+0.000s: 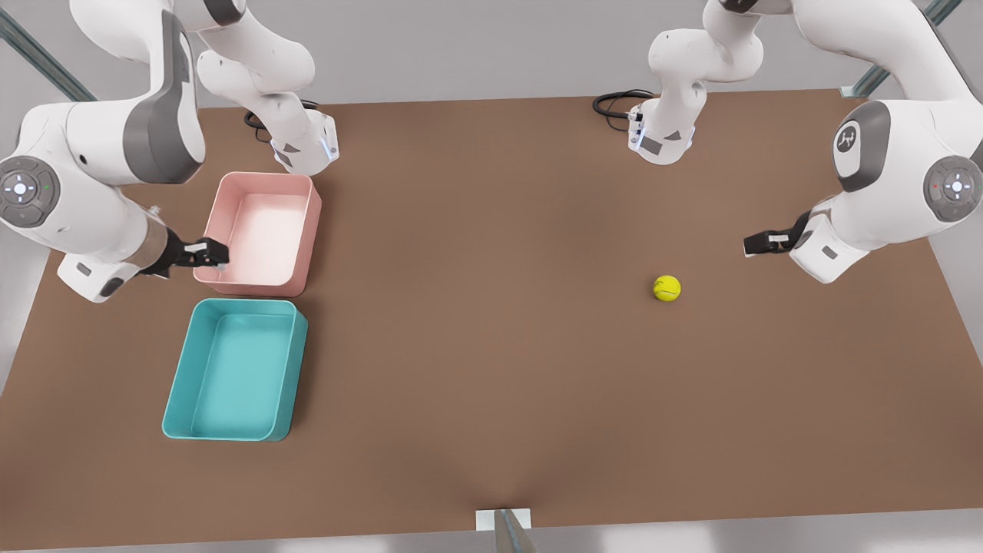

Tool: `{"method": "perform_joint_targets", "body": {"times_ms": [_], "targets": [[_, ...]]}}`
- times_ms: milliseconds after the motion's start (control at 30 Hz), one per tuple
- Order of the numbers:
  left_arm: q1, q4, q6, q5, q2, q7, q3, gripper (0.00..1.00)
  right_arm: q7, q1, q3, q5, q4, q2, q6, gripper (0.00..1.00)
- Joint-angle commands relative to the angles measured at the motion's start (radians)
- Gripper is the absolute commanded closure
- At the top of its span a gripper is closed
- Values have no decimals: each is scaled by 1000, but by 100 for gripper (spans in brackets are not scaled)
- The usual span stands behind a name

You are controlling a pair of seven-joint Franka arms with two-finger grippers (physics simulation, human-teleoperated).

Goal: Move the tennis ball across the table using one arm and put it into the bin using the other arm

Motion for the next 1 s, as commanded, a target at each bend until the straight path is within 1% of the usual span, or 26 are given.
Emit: {"method": "perform_joint_targets", "body": {"times_ms": [0, 33, 67, 100, 133, 200, 233, 267, 300, 333, 367, 433, 467, 500, 533, 567, 600, 700, 800, 833, 967], "targets": [[0, 0, 17, -1, 0, 13, 0, 0, 130, 0, -2, -2, -15, -9, 18, 0], [0, 0, 17, -3, 0, 13, 0, 0, 133, 1, -11, -2, -24, -14, 18, 0], [0, -4, 20, -12, -2, 70, 2, 22, 139, 0, -11, -2, -24, -14, 20, 0], [-5, -24, 20, -15, 0, 206, 0, 39, 138, 0, -11, -4, -25, -12, 21, 0], [-8, -81, 26, -12, 1, 242, 0, 79, 129, 1, -19, -15, -28, -6, 32, 0], [-31, -196, 204, -1, 3, 295, 0, 79, 127, 21, -20, -88, -53, 31, 34, 0], [-37, -280, 308, 5, 12, 608, -4, 79, 127, 11, -20, -79, -47, 60, 37, 0], [-28, -375, 455, 5, 14, 950, -4, 79, 127, 11, -20, -72, -45, 72, 57, 0], [-38, -394, 554, 167, 15, 1127, -52, 79, 127, 12, -19, -71, -45, 75, 69, 0], [-37, -403, 586, 214, 34, 1277, -89, 79, 127, 12, -19, -70, -44, 74, 90, 0], [-15, -467, 609, 168, 37, 1290, -89, 79, 126, 11, -19, -76, -45, 77, 132, 0], [21, -515, 587, 20, 90, 1293, -89, 79, 127, -5, -20, -9, -50, 74, 130, 0], [21, -529, 589, 7, 98, 1393, -89, 79, 115, -12, -20, -10, -50, 66, 129, 0], [40, -538, 578, -23, 113, 1499, -84, 79, 78, -31, -20, 45, -62, 54, 126, 0], [61, -556, 601, -23, 138, 1654, -67, 79, 69, -44, -20, 48, -81, 36, 130, 0], [80, -624, 701, -20, 149, 1699, -64, 79, 12, -63, -22, 54, -84, 29, 133, 0], [84, -662, 770, 5, 149, 1710, -64, 79, 9, -75, -22, 54, -84, 29, 135, 0], [101, -688, 847, 69, 172, 1714, -63, 79, 9, -74, -22, 51, -94, 26, 138, 0], [112, -702, 854, 114, 172, 1816, -63, 79, 9, -75, -22, 53, -93, 29, 143, 0], [112, -711, 842, 114, 173, 1820, -63, 79, 9, -74, -22, 51, -91, 31, 143, 0], [97, -724, 890, 112, 181, 1770, -64, 79, 9, -75, -22, 53, -90, 31, 146, 0]]}}
